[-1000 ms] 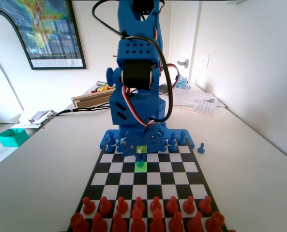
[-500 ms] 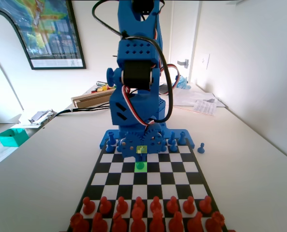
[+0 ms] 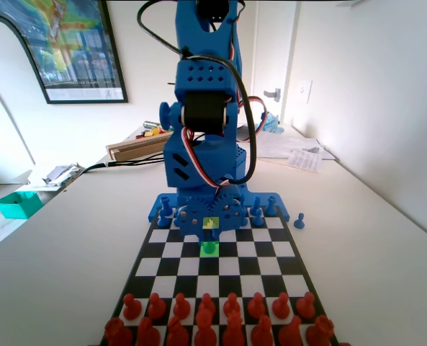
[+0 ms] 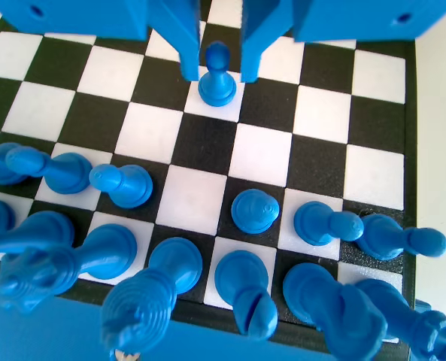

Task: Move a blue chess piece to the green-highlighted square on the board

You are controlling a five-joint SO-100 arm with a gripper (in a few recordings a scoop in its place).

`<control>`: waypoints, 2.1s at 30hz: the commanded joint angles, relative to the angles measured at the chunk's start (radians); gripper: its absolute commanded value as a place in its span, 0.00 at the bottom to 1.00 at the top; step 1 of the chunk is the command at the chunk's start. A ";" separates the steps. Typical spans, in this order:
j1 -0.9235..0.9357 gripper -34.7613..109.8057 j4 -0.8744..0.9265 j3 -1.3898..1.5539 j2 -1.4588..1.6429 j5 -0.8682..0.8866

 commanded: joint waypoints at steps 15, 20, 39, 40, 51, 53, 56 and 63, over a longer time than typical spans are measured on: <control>0.008 0.28 0.295 -0.158 0.319 0.104; 0.008 0.25 0.416 -0.225 0.439 0.169; 0.046 0.25 0.842 -0.419 0.876 0.212; 0.052 0.25 0.847 -0.419 0.894 0.213; 0.067 0.25 0.931 -0.291 1.160 0.144; 0.060 0.25 0.957 -0.273 1.204 0.138; 0.051 0.25 0.980 -0.245 1.275 0.127; 0.012 0.25 1.003 -0.189 1.397 0.129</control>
